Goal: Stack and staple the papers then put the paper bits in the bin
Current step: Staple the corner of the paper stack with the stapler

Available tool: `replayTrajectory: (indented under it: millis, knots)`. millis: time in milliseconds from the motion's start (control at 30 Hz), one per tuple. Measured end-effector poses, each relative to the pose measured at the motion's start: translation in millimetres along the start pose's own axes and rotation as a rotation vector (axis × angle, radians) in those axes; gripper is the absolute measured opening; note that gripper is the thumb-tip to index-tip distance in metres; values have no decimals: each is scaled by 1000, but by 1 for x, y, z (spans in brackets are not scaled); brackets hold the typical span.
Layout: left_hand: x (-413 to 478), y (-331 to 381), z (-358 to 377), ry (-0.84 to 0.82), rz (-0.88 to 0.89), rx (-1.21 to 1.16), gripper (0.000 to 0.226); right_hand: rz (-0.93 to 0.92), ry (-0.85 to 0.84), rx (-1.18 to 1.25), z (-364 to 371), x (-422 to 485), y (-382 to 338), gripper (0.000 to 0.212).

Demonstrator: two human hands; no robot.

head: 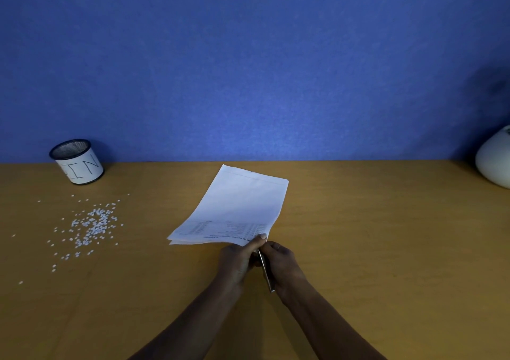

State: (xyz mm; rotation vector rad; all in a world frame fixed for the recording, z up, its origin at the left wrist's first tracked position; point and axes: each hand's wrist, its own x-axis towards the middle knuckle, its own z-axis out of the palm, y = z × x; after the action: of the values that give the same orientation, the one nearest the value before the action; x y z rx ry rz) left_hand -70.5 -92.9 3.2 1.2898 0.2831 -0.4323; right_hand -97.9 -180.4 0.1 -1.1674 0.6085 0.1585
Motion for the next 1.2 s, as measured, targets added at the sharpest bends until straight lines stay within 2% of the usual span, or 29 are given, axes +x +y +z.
replayTrajectory:
  millis: [200, 367, 500, 833, 1000, 1200]
  knots:
    - [-2, 3, 0, -42, 54, 103, 33, -20, -20, -25, -5, 1, -2, 38]
    - [1, 0, -1, -63, 20, 131, 45, -33, -64, -41, -9, 3, -1, 37]
    - [3, -2, -2, -35, -58, 39, 36, -46, -101, -64, -11, 2, -2, 41]
    - [4, -1, -6, -29, -16, 51, 26, -12, -141, -143, -13, -4, -4, 47]
    - [4, 2, -9, 21, -8, 0, 9, 28, -112, -75, -14, -2, -4, 46]
    - [3, 6, -11, 35, 5, 16, 14, 18, -54, -81, -19, 3, -4, 49]
